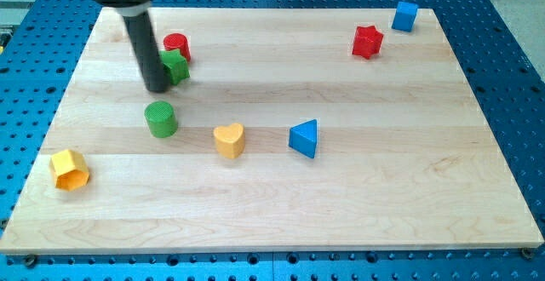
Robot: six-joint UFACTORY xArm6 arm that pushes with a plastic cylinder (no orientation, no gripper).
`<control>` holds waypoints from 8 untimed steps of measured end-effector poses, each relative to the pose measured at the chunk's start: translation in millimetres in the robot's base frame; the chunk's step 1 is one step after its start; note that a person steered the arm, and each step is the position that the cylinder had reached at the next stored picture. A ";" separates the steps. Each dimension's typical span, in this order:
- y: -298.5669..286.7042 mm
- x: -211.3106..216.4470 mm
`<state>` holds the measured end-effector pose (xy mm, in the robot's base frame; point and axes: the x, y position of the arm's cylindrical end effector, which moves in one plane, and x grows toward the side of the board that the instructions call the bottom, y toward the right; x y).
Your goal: Place the all blocks in a diagonal line except red circle and the hexagon
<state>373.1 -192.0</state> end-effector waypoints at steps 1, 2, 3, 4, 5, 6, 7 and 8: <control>-27.9 -10.9; 46.6 -13.6; 28.8 -28.4; 48.6 -33.5; 151.5 -31.3; 215.5 -30.6; 159.6 1.2; 171.0 53.0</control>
<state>426.1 -20.9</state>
